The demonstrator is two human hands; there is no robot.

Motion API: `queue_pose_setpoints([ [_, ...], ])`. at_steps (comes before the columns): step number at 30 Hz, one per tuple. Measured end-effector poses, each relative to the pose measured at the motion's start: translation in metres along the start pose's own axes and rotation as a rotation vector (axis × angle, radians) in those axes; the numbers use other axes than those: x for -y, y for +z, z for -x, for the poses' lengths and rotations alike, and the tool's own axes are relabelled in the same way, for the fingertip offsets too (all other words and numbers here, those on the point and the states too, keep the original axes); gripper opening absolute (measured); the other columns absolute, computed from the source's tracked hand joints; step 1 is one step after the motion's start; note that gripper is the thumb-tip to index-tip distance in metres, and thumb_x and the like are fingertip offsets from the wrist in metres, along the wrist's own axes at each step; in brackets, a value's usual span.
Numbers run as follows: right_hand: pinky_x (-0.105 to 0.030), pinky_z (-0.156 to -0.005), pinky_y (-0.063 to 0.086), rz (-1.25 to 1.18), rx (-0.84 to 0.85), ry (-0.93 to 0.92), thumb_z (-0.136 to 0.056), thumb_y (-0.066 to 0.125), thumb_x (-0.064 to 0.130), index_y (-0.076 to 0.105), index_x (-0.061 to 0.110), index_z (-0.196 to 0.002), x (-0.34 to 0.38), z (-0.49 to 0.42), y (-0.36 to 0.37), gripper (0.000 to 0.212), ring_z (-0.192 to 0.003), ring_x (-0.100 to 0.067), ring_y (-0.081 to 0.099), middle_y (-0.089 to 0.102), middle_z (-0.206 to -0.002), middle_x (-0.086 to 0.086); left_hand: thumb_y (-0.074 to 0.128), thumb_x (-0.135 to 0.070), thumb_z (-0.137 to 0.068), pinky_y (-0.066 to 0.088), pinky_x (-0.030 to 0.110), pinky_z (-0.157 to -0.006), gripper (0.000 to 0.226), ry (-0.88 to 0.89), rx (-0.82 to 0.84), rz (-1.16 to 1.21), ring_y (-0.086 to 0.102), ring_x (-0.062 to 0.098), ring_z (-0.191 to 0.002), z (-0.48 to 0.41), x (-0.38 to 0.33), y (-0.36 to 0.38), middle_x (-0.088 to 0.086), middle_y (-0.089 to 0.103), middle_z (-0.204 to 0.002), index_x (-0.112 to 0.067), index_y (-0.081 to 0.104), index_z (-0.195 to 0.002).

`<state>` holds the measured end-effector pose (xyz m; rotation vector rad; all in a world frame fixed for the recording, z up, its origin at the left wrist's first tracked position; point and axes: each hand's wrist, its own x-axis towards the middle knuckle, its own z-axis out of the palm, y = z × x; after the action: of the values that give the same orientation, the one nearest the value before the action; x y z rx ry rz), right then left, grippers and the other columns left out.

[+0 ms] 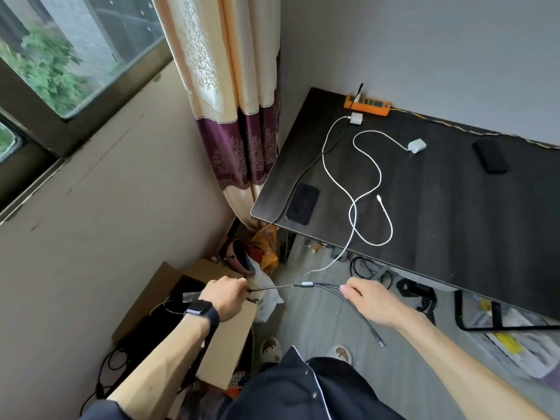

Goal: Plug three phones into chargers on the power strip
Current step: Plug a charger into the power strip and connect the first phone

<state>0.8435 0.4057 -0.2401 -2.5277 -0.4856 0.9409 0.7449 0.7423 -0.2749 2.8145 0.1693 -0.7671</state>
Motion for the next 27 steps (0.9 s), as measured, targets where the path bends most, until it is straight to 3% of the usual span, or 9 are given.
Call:
queue_pose_setpoints([
  [4,-0.030,-0.073,0.042,-0.004,0.024,-0.175,-0.103,0.041,0.042,0.052,0.022,-0.082,0.032,-0.010,0.003,0.032,-0.081,-0.013,0.055,0.058,-0.084,0.007,0.061,-0.043,-0.087,0.036,0.043,-0.114,0.073,0.167,-0.012,0.228,0.038,0.025,-0.141,-0.005,-0.053,-0.019,-0.001,0.040,-0.155,-0.028,0.031,-0.152],
  [6,-0.034,-0.075,0.044,-0.003,0.006,-0.234,-0.103,0.043,0.044,0.051,0.027,-0.080,0.043,-0.015,0.001,0.029,-0.082,-0.013,0.054,0.056,-0.084,0.005,0.058,-0.045,-0.092,0.040,0.043,-0.110,0.061,0.276,-0.016,0.224,0.045,0.024,-0.135,-0.011,-0.085,-0.030,0.002,0.050,-0.148,-0.026,0.040,-0.147],
  [9,-0.037,-0.082,0.044,0.043,-0.071,-0.230,-0.099,0.047,0.049,0.060,0.032,-0.088,0.049,-0.020,-0.010,0.024,-0.086,-0.012,0.052,0.055,-0.086,0.009,0.049,-0.038,-0.101,0.054,0.042,-0.088,0.028,0.262,0.044,0.284,0.066,0.025,-0.100,-0.013,-0.110,-0.040,0.003,0.072,-0.109,-0.018,0.063,-0.114],
  [12,-0.032,-0.090,0.034,0.109,-0.416,-0.173,-0.094,0.059,0.048,0.062,0.034,-0.103,0.043,-0.020,-0.011,0.017,-0.096,-0.007,0.044,0.053,-0.099,0.015,0.050,-0.028,-0.103,0.058,0.036,-0.083,0.022,0.197,0.027,0.618,0.071,0.019,-0.083,-0.016,-0.108,-0.040,-0.001,0.075,-0.093,-0.014,0.067,-0.098],
  [14,-0.029,-0.085,0.034,-0.049,-0.694,-0.018,-0.091,0.063,0.044,0.058,0.030,-0.105,0.040,-0.015,-0.005,0.019,-0.097,-0.008,0.043,0.052,-0.099,0.013,0.051,-0.022,-0.103,0.059,0.029,-0.077,0.021,0.099,0.031,0.939,0.072,0.016,-0.078,-0.018,-0.105,-0.038,0.001,0.075,-0.088,-0.010,0.068,-0.100],
  [16,-0.029,-0.075,0.037,-0.304,-0.789,0.204,-0.091,0.060,0.047,0.054,0.029,-0.094,0.038,-0.009,0.003,0.019,-0.091,-0.012,0.050,0.056,-0.091,0.014,0.051,-0.014,-0.103,0.055,0.021,-0.064,0.022,0.029,0.079,1.251,0.069,0.008,-0.067,-0.021,-0.102,-0.036,0.006,0.072,-0.085,0.000,0.067,-0.103],
  [18,-0.026,-0.068,0.041,-0.549,-0.620,0.394,-0.091,0.057,0.053,0.058,0.029,-0.087,0.035,-0.005,0.011,0.025,-0.088,-0.011,0.060,0.064,-0.089,0.015,0.050,-0.011,-0.103,0.053,0.022,-0.067,0.021,0.012,0.135,1.387,0.067,0.008,-0.064,-0.023,-0.099,-0.033,0.008,0.071,-0.085,0.002,0.068,-0.103],
  [22,-0.031,-0.080,0.054,-0.927,-0.189,0.341,-0.098,0.056,0.047,0.065,0.026,-0.106,0.040,-0.008,0.029,0.024,-0.099,-0.011,0.068,0.074,-0.108,0.008,0.054,-0.017,-0.102,0.045,0.041,-0.084,0.020,0.046,0.284,1.359,0.069,0.015,-0.076,-0.027,-0.090,-0.026,0.002,0.076,-0.090,-0.009,0.072,-0.105],
  [27,-0.029,-0.074,0.053,-1.253,-0.237,0.193,-0.104,0.052,0.034,0.064,0.019,-0.115,0.068,-0.025,0.014,0.023,-0.098,-0.016,0.072,0.076,-0.114,0.003,0.055,-0.018,-0.101,0.050,0.023,-0.073,0.019,0.124,0.441,1.230,0.068,0.013,-0.078,-0.025,-0.090,-0.026,0.000,0.076,-0.090,-0.014,0.073,-0.104],
])
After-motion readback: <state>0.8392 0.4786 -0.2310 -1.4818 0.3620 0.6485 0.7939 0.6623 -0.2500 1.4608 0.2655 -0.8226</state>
